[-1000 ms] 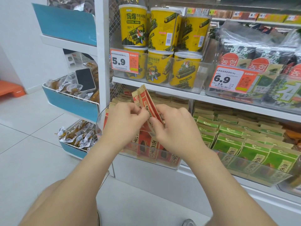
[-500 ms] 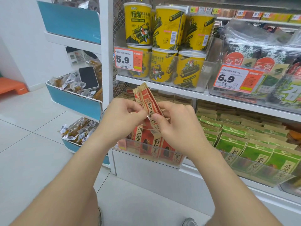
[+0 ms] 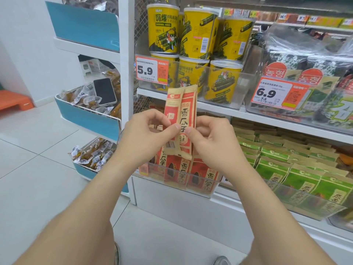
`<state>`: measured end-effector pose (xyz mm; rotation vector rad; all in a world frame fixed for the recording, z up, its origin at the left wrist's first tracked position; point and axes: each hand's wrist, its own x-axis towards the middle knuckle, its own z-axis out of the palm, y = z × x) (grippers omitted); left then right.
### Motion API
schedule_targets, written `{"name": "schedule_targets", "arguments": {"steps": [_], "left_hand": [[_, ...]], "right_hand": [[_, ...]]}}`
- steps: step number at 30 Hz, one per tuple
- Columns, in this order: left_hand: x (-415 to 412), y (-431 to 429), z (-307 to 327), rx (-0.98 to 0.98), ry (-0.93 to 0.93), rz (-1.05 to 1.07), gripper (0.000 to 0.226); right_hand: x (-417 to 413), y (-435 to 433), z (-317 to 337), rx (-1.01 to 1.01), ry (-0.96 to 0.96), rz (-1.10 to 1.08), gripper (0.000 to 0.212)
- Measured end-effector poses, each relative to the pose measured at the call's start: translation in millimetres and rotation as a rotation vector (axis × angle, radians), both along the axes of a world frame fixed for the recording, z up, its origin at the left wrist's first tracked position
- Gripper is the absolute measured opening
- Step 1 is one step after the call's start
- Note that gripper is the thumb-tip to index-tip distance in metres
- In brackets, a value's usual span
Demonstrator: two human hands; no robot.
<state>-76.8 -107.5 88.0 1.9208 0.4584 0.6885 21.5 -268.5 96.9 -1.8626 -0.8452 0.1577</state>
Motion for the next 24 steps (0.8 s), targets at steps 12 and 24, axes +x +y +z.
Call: {"name": "schedule_targets", "arguments": {"steps": [12, 24], "left_hand": [[-0.6, 1.2, 8.9, -0.418, -0.068, -0.142, 0.020], [0.7, -17.3, 4.6, -0.073, -0.109, -0.253, 0.040]], "right_hand": [[-4.8, -6.7, 9.1, 0.221, 0.095, -0.028, 0.052], [-8.1, -3.3, 2.6, 0.002, -0.097, 0.076, 0.030]]}}
